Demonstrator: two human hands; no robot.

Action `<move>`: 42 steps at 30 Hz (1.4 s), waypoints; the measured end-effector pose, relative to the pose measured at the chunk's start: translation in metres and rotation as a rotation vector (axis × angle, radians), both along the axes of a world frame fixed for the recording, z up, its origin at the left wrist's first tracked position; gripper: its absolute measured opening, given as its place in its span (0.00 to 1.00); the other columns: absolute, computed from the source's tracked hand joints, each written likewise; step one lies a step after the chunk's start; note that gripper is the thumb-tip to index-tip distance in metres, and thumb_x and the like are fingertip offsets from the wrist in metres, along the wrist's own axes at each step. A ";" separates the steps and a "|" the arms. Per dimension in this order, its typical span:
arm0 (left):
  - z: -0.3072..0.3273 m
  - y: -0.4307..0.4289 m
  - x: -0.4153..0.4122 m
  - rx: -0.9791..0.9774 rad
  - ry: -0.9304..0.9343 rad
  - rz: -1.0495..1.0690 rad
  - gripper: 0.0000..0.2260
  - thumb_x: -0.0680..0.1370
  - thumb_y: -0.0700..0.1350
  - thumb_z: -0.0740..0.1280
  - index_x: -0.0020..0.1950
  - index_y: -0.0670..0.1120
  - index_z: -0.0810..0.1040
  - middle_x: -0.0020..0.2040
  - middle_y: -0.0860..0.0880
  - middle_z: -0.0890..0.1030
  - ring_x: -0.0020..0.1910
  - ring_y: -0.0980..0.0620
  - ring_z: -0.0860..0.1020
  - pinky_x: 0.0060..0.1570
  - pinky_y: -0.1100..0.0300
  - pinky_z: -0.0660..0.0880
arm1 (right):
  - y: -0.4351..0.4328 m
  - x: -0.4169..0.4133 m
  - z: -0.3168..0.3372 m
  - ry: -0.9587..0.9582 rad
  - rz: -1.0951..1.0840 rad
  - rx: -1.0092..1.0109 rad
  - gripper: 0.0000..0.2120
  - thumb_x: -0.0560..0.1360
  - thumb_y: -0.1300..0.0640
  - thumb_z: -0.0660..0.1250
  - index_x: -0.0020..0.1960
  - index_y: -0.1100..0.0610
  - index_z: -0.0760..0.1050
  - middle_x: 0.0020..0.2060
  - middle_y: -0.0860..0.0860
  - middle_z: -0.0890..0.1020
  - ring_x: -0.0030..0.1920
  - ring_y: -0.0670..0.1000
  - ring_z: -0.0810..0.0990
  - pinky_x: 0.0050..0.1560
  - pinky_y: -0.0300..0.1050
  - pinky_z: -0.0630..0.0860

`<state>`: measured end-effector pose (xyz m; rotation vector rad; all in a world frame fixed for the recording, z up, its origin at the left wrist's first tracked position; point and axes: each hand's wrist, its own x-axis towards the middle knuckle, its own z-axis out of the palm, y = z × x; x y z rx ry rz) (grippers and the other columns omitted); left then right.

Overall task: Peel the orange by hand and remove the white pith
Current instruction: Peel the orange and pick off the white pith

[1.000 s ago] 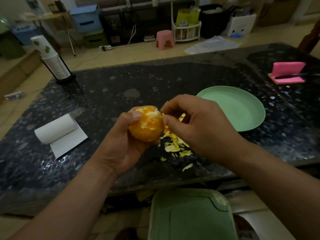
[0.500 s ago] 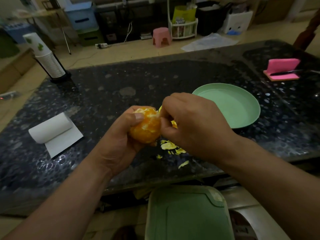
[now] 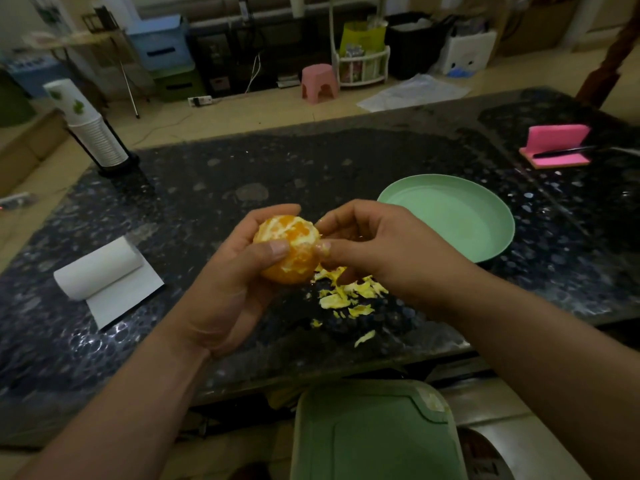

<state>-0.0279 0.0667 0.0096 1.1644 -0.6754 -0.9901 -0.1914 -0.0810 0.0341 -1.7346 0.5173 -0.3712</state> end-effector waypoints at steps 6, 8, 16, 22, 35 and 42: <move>0.000 0.000 0.001 0.008 0.171 -0.014 0.29 0.67 0.52 0.75 0.67 0.44 0.82 0.62 0.41 0.83 0.52 0.43 0.82 0.44 0.51 0.81 | 0.004 -0.002 -0.002 -0.085 0.011 -0.223 0.06 0.77 0.58 0.77 0.53 0.50 0.83 0.44 0.48 0.87 0.45 0.49 0.86 0.48 0.49 0.86; 0.000 0.001 0.002 -0.016 0.195 -0.042 0.35 0.63 0.55 0.80 0.67 0.43 0.82 0.63 0.40 0.82 0.52 0.44 0.83 0.43 0.51 0.81 | 0.006 -0.003 -0.003 -0.119 0.007 -0.295 0.07 0.77 0.57 0.77 0.53 0.50 0.83 0.43 0.46 0.86 0.44 0.46 0.85 0.47 0.44 0.84; 0.000 0.001 0.002 -0.018 0.210 -0.098 0.44 0.62 0.57 0.80 0.74 0.39 0.75 0.62 0.39 0.80 0.50 0.44 0.82 0.38 0.53 0.79 | 0.002 -0.006 -0.003 -0.144 0.030 -0.380 0.05 0.80 0.57 0.74 0.55 0.50 0.85 0.42 0.45 0.86 0.45 0.46 0.86 0.47 0.47 0.84; -0.001 0.001 0.002 0.039 0.113 -0.089 0.37 0.63 0.53 0.79 0.70 0.43 0.78 0.61 0.40 0.81 0.50 0.43 0.82 0.38 0.52 0.79 | 0.000 -0.009 -0.001 -0.097 0.035 -0.542 0.04 0.80 0.54 0.74 0.54 0.49 0.85 0.39 0.40 0.84 0.41 0.42 0.83 0.39 0.33 0.76; -0.007 0.002 0.006 0.128 -0.256 -0.069 0.27 0.67 0.53 0.75 0.66 0.54 0.79 0.62 0.43 0.80 0.55 0.42 0.83 0.47 0.51 0.82 | -0.002 -0.008 -0.001 0.030 0.069 -0.696 0.04 0.81 0.49 0.72 0.52 0.47 0.86 0.33 0.40 0.81 0.37 0.42 0.80 0.34 0.36 0.71; -0.009 0.000 0.005 0.128 -0.307 -0.082 0.27 0.68 0.53 0.75 0.67 0.53 0.78 0.62 0.41 0.80 0.55 0.41 0.83 0.48 0.48 0.83 | 0.004 -0.005 0.000 0.039 0.050 -0.978 0.06 0.81 0.49 0.68 0.49 0.49 0.82 0.36 0.43 0.81 0.34 0.45 0.77 0.34 0.46 0.74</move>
